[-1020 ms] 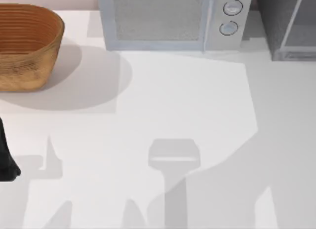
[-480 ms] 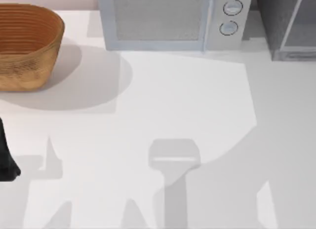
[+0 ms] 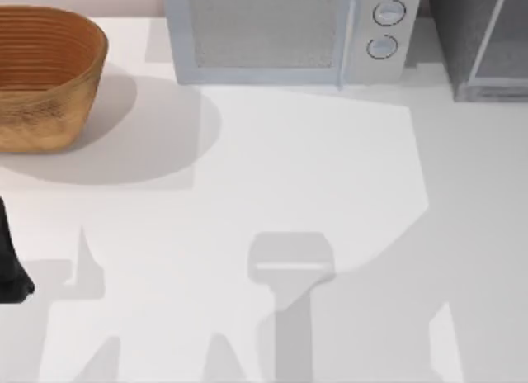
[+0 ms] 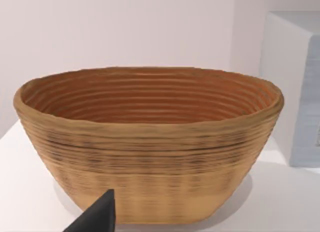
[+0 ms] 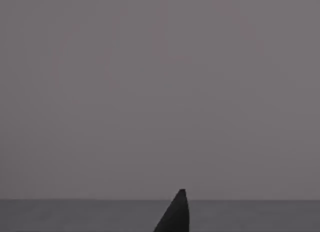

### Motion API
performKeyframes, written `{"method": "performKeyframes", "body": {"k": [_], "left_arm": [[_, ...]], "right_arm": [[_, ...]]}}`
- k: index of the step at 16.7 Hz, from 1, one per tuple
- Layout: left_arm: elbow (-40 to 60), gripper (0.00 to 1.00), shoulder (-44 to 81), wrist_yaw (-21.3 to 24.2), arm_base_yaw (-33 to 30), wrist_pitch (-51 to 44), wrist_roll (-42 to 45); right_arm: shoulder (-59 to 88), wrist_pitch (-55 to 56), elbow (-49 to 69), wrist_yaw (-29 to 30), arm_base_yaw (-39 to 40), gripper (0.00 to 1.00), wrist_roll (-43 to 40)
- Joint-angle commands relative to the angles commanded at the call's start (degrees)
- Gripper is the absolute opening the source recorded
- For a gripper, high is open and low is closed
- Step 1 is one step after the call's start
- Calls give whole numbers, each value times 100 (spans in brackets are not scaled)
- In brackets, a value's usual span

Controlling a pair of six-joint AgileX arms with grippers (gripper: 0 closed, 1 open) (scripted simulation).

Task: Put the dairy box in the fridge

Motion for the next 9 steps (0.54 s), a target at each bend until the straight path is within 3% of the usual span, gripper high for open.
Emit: {"method": "performKeyframes", "body": {"k": [3,9], "left_arm": [[0,100,0,0,0,0,0],[0,100,0,0,0,0,0]], "right_arm": [[0,0,0,0,0,98,0],[0,0,0,0,0,100,0]]}}
